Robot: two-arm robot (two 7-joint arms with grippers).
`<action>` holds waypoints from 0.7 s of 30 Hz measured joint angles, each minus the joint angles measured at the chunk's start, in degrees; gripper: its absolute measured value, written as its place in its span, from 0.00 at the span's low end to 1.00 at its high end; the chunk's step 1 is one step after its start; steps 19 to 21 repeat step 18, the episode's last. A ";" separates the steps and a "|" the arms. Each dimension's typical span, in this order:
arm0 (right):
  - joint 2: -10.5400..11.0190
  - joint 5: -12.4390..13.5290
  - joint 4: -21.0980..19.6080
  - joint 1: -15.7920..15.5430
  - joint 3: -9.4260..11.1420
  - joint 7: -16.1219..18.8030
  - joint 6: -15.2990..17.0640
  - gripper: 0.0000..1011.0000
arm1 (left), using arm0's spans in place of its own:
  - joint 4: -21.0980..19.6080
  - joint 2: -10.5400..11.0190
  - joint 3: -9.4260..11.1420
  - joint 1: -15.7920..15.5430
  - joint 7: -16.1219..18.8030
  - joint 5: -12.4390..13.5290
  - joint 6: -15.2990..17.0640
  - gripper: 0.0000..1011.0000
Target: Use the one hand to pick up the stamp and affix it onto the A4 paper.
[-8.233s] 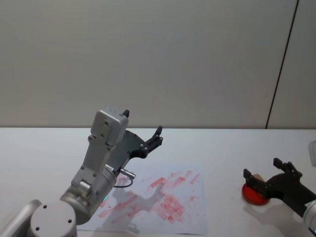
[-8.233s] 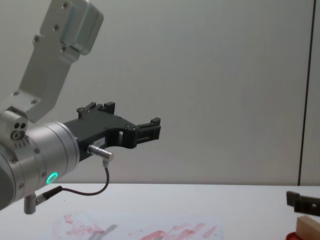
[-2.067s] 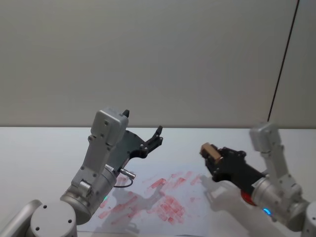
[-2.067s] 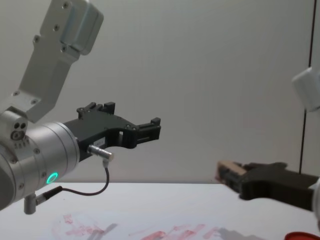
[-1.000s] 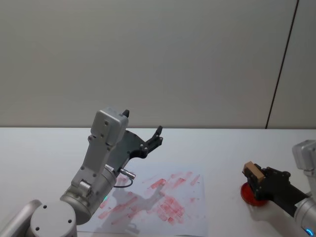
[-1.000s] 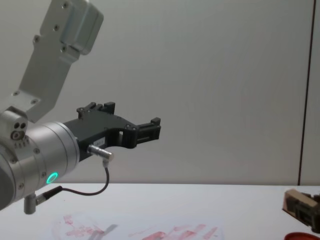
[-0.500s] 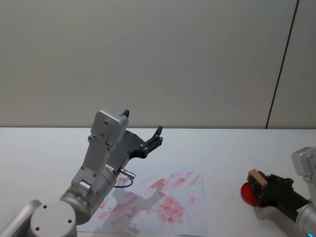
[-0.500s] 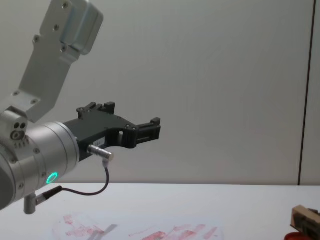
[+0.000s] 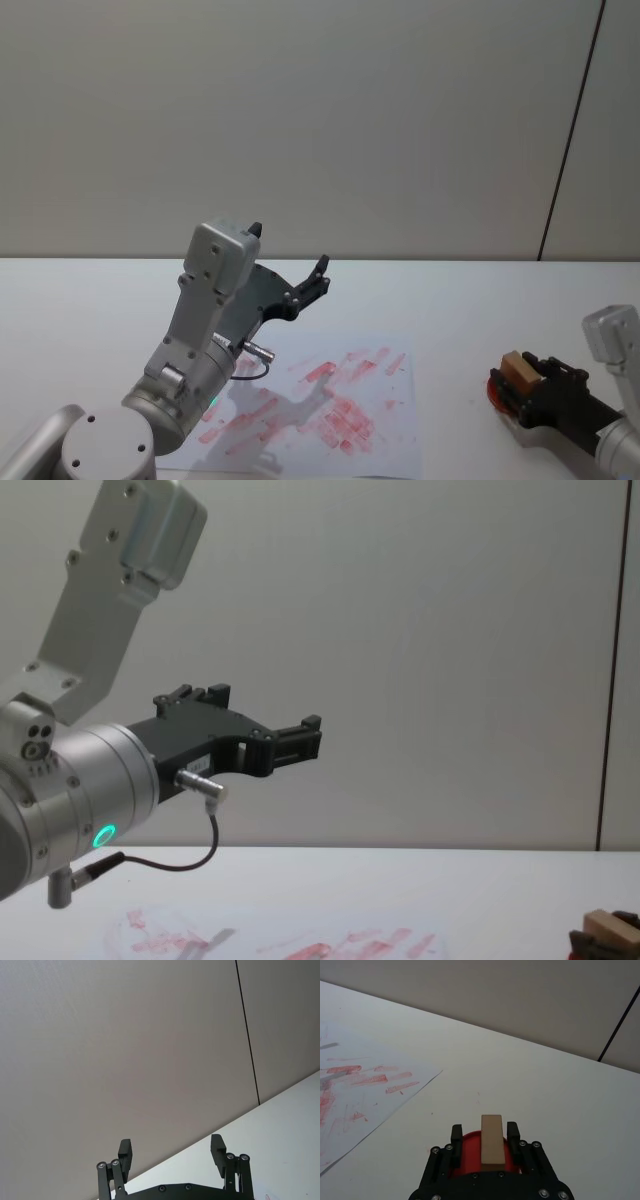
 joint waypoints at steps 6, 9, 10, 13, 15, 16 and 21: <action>0.03 0.12 -0.34 -0.04 0.03 0.04 -0.50 0.66 | 0.00 0.00 0.00 0.00 0.00 0.00 0.00 0.99; 0.11 0.32 -0.97 -0.15 0.17 -0.15 -1.23 0.76 | 0.00 0.00 0.01 0.00 0.00 0.00 0.00 0.99; 0.16 0.41 -1.35 -0.21 0.24 -0.32 -1.71 0.79 | 0.00 0.00 0.00 0.00 0.00 0.00 0.00 0.99; 0.29 0.57 -2.31 -0.34 0.42 -0.65 -2.49 0.88 | 0.00 0.00 0.00 0.00 0.00 0.00 0.00 0.99; 0.34 0.68 -2.75 -0.40 0.49 -0.85 -2.88 0.91 | 0.00 0.00 0.00 0.00 0.00 0.00 0.00 0.99; 0.38 0.76 -3.18 -0.46 0.56 -1.00 -3.21 0.96 | 0.00 0.00 0.00 0.00 0.00 0.00 0.00 0.99; 0.42 0.83 -3.50 -0.50 0.63 -1.12 -3.45 0.99 | 0.00 0.00 0.00 0.00 0.00 0.00 0.00 0.99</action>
